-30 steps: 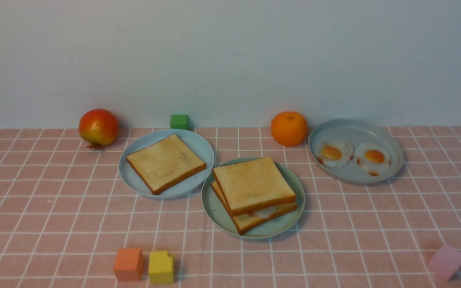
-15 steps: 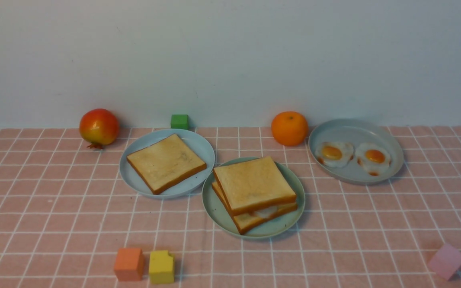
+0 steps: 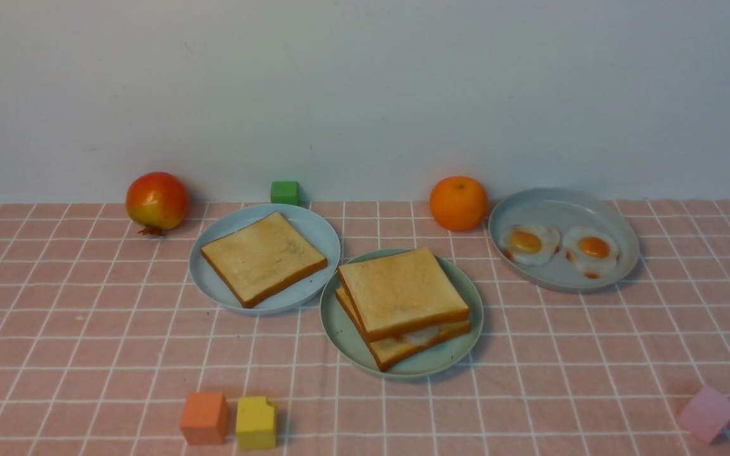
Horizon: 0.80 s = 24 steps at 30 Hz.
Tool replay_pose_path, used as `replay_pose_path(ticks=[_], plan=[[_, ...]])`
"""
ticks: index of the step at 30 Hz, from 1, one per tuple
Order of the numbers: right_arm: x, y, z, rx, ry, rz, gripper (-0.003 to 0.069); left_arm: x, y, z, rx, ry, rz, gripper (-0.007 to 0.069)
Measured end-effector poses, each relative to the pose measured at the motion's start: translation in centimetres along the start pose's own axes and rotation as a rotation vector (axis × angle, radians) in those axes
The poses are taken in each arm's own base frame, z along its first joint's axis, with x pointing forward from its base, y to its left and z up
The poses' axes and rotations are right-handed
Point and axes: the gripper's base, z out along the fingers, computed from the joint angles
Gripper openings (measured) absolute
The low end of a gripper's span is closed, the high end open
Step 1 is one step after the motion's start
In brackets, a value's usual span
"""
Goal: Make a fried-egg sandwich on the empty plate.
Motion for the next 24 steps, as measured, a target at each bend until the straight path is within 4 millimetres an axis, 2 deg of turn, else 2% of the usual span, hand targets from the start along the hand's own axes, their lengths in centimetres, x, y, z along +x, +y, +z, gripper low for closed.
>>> replay_pose_path(ticks=[24], plan=[[0.0,0.0,0.0,0.0,0.0,0.0,0.0083,0.0,0.0,0.0,0.0,0.0,0.0,0.0012]])
